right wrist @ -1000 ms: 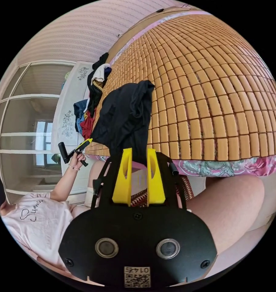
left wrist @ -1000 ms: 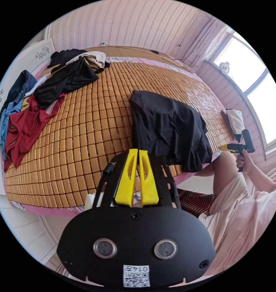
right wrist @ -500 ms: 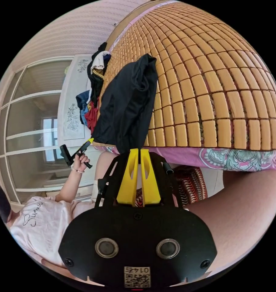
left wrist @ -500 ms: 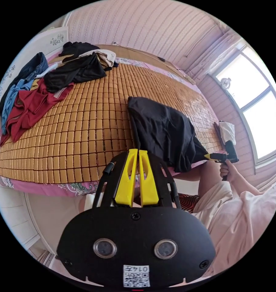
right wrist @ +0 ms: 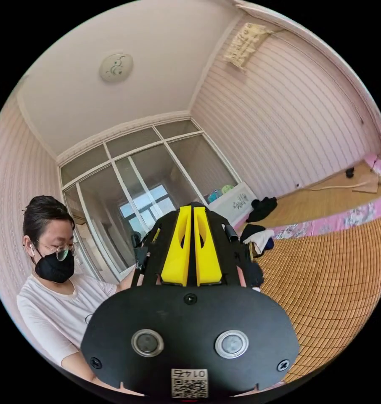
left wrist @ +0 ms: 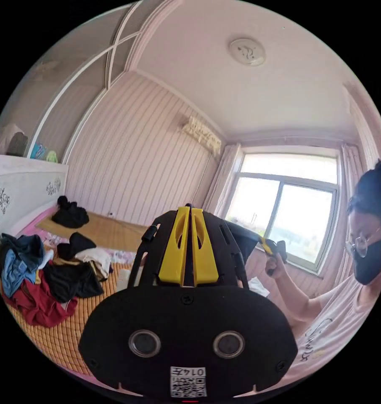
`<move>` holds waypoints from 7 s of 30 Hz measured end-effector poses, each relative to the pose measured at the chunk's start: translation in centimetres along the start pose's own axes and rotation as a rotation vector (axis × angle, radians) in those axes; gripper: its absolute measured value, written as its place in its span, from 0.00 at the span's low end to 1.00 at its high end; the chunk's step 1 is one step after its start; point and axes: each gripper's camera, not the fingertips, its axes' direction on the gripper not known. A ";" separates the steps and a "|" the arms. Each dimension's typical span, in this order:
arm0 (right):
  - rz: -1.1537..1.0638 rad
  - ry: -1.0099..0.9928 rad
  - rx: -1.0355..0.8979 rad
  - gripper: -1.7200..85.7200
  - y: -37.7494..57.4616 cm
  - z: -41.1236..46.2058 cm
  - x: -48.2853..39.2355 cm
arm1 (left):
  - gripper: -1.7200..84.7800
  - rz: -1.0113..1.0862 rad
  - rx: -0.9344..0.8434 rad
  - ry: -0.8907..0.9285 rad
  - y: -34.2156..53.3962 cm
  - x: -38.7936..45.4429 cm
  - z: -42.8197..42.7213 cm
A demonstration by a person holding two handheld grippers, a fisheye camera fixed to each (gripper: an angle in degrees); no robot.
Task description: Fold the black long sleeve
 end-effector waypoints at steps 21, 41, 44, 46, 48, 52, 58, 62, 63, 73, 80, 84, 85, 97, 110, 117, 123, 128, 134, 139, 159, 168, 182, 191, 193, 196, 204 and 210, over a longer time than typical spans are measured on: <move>-0.657 0.105 0.107 0.02 -9.9 -8.4 -33.0 | 0.01 0.372 0.409 -0.085 -12.0 20.0 -14.7; -0.337 0.412 -0.069 0.02 -24.5 7.6 -10.6 | 0.01 0.343 -0.034 -0.408 -12.4 9.9 15.4; -0.273 0.397 -0.221 0.02 -19.3 9.7 -5.3 | 0.01 0.288 -0.213 -0.398 -3.8 4.8 16.9; -0.195 0.419 -0.324 0.02 -14.8 11.3 -1.1 | 0.01 0.231 -0.358 -0.404 3.3 1.3 18.1; -0.096 0.452 -0.442 0.02 -9.5 13.1 3.6 | 0.01 0.156 -0.498 -0.415 10.9 -2.3 19.2; 0.184 0.491 -0.697 0.02 3.1 16.8 14.5 | 0.01 -0.033 -0.794 -0.436 26.8 -9.4 21.0; 0.510 0.505 -0.912 0.02 16.0 19.2 21.9 | 0.01 -0.127 -1.143 -0.473 41.6 -13.1 21.1; 0.551 0.494 -0.973 0.02 18.6 19.0 22.3 | 0.01 -0.135 -1.207 -0.466 44.9 -14.0 19.5; 0.553 0.489 -0.979 0.02 18.8 18.9 22.2 | 0.01 -0.131 -1.209 -0.464 45.1 -14.0 19.3; 0.517 0.501 -1.112 0.04 20.4 20.5 21.0 | 0.04 -0.113 -1.357 -0.353 51.8 -13.8 17.3; 0.552 0.540 -1.124 0.11 19.6 20.4 23.3 | 0.09 -0.016 -1.295 -0.460 51.6 -15.0 16.2; 0.491 0.608 -1.085 0.12 15.8 20.8 25.7 | 0.08 0.052 -1.237 -0.409 51.1 -15.8 20.0; 0.467 0.632 -1.071 0.12 14.1 21.4 26.9 | 0.08 0.069 -1.217 -0.371 51.3 -16.1 22.3; 0.393 0.824 -0.865 0.11 -0.8 35.8 48.3 | 0.08 0.227 -1.130 -0.051 60.5 -19.9 60.7; 0.348 0.943 -0.795 0.03 -3.1 39.1 55.8 | 0.03 0.204 -1.289 0.006 73.3 -22.9 74.9; 0.439 1.022 -0.769 0.03 -6.1 26.9 42.3 | 0.02 0.210 -1.372 0.054 75.4 -22.6 76.0; 0.520 1.188 -0.838 0.09 -3.9 20.0 38.4 | 0.03 0.273 -1.328 0.144 74.8 -20.5 75.9; 0.712 1.266 -0.809 0.12 0.6 15.1 39.5 | 0.09 0.351 -1.303 0.202 76.2 -16.9 78.7; 0.821 1.292 -0.859 0.18 4.2 13.4 44.1 | 0.10 0.420 -1.472 0.207 82.4 -14.7 82.5; 0.734 1.353 -0.896 0.05 4.2 14.1 44.9 | 0.02 0.463 -1.453 0.208 84.1 -14.7 81.9; 0.664 1.050 -1.005 0.10 -1.1 10.1 43.9 | 0.01 0.264 -1.271 0.164 82.1 -17.2 81.6; 0.523 1.018 -1.233 0.10 8.2 14.0 41.9 | 0.01 0.310 -1.286 0.170 83.5 -16.4 82.1; 0.670 0.962 -1.168 0.02 -1.9 6.1 46.2 | 0.01 0.161 -1.266 0.123 84.6 -17.2 84.6; 0.653 1.068 -1.153 0.02 2.7 8.6 50.7 | 0.01 0.225 -1.271 0.104 85.4 -15.1 84.5; 0.695 1.046 -1.165 0.02 4.1 8.8 51.5 | 0.01 0.269 -1.342 0.091 86.9 -14.6 84.3; 0.718 1.058 -1.167 0.02 4.1 8.7 51.8 | 0.01 0.292 -1.393 0.029 89.0 -14.9 84.3; 0.692 0.985 -1.312 0.01 3.4 10.0 53.3 | 0.01 0.200 -1.328 -0.027 88.7 -16.0 85.6; 0.694 1.048 -1.255 0.02 1.8 10.0 53.8 | 0.01 0.193 -1.346 0.004 88.1 -16.0 85.9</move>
